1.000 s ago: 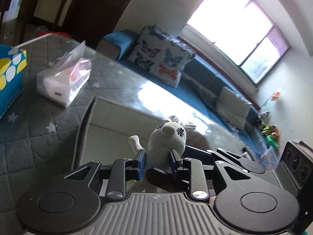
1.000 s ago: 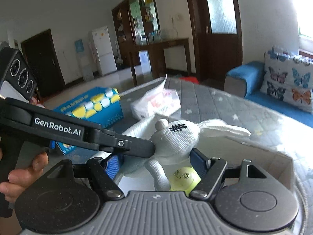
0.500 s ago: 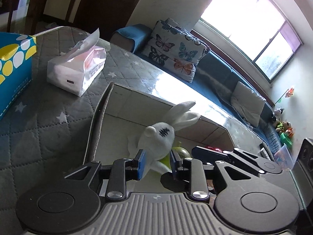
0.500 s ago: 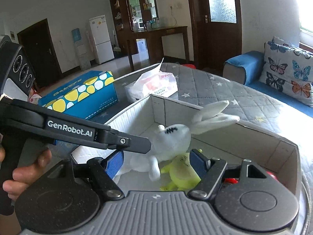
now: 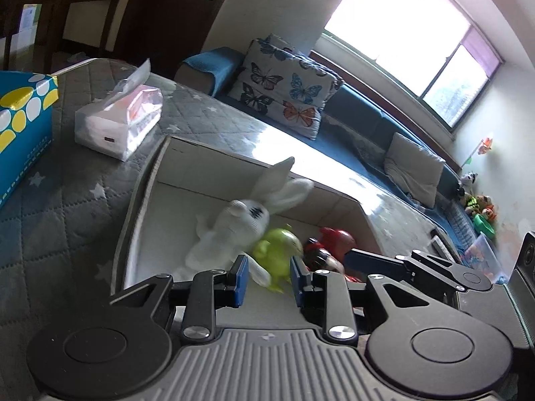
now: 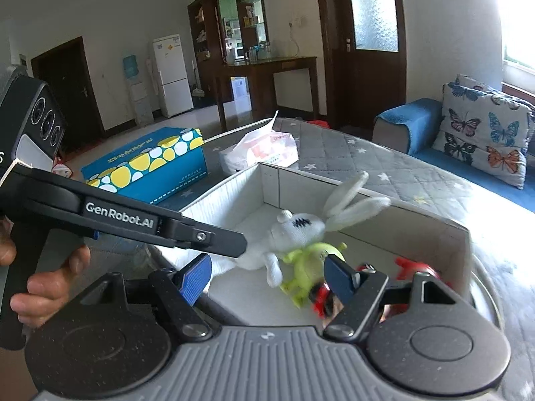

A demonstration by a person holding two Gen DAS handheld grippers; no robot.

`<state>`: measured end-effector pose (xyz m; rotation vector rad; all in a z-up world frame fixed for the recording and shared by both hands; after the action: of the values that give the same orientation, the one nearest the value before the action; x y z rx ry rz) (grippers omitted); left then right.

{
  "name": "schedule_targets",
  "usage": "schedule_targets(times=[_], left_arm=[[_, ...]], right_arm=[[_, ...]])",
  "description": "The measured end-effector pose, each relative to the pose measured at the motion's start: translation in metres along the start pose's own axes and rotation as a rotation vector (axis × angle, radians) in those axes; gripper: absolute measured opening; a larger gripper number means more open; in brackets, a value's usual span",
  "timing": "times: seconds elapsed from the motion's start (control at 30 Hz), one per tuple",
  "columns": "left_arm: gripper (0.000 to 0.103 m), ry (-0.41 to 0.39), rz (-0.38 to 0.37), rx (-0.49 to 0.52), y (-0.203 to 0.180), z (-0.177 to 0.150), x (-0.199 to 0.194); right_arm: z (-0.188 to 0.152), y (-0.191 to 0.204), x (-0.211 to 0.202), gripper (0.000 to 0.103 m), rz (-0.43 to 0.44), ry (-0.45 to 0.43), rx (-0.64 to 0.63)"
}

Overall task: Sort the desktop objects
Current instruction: 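Lift the rabbit with the left tool over the box and release inside, then move the left tool back and close on the tan peanut-shaped toy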

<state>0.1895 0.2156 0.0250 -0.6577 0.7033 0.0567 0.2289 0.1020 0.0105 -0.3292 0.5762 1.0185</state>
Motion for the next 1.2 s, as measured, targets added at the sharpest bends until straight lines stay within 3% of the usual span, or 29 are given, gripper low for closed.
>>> schedule_targets(times=[0.37, 0.57, 0.9, 1.2], left_arm=[[0.031, 0.054, -0.065, 0.073, -0.044, -0.053, -0.008], [0.031, 0.121, -0.093, 0.097, -0.065, -0.081, 0.006], [0.032, 0.231, -0.156, 0.064, -0.091, -0.113, 0.046], [0.033, 0.264, -0.211, -0.06, -0.091, -0.115, 0.069]], right_arm=[[-0.057, -0.017, -0.078, 0.082, -0.109, -0.014, 0.054], [-0.097, -0.023, -0.1, 0.082, -0.172, 0.008, 0.079], [-0.134, -0.037, -0.101, 0.081, -0.186, 0.044, 0.17], [-0.145, -0.043, -0.094, 0.066, -0.171, 0.052, 0.2]])
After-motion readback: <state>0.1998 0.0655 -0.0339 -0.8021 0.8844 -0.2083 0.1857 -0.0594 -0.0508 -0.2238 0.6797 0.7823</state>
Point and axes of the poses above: each gripper's, at about its wrist camera, not at the fingertips, and x roughly the way its jaws point, y to its left, z to its top, the point moved 5 cm from there along x, roughly the way its jaws point, and after that the axes turned 9 degrees about -x, right-handed, at the moved point
